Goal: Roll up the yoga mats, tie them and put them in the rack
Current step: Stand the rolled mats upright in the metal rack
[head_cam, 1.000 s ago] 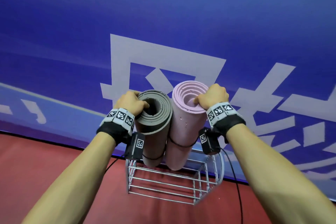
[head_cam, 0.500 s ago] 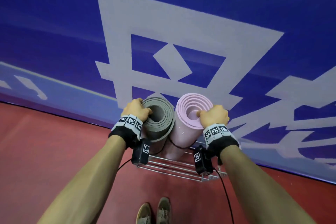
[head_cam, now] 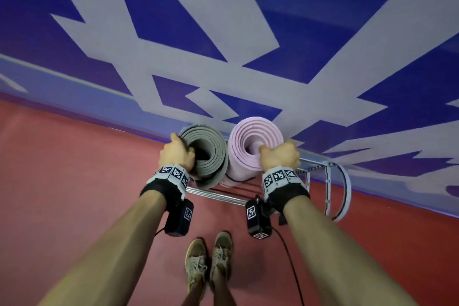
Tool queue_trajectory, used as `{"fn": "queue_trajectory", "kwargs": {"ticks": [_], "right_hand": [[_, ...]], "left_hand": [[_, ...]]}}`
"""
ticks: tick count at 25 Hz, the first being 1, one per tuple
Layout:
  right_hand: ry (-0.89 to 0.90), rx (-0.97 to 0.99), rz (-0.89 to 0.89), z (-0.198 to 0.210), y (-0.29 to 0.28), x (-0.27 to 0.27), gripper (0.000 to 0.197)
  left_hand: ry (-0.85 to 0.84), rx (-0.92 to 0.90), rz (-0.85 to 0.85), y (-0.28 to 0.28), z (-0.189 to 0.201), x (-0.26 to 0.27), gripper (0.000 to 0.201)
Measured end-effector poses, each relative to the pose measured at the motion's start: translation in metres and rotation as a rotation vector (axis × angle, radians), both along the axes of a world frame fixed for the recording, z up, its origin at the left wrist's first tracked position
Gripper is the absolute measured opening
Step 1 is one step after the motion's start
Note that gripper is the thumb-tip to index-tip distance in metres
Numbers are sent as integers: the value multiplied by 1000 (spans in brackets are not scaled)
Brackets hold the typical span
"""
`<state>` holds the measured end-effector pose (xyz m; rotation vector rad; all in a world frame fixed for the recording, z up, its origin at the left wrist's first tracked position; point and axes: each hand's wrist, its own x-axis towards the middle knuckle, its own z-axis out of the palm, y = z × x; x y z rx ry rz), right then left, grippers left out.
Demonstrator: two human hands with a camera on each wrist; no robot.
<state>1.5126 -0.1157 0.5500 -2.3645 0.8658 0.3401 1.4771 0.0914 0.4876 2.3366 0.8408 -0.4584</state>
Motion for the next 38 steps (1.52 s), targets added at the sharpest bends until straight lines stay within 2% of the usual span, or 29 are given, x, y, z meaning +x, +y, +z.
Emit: {"fn": "queue_trajectory", "kwargs": {"ticks": [4,8,14,19,23,32,38], "right_hand": [[17,-19,111,-2,6,28,54],[97,-18,126,-6,6,12,58],[114,1,85,-11,7,-3,47],[142,1,58,-16,-1,-20,48],[148,44,2,-51,-4,-17,50],[248,158,-121,-142,5,-30,56],[238,180,-85,-159,13,-24,64]], "left_hand": [[20,33,110,-5,-24,1,42],[60,31,181,-4,-31,-1,46],[69,28,184,-2,-35,3,45],[123,-9,146,-5,-47,-11,47],[84,-37,204,-17,-66,-24,48],[-51,45,268,-17,-90,-23,54],[-146,21,258,-18,-101,-40,51]]}}
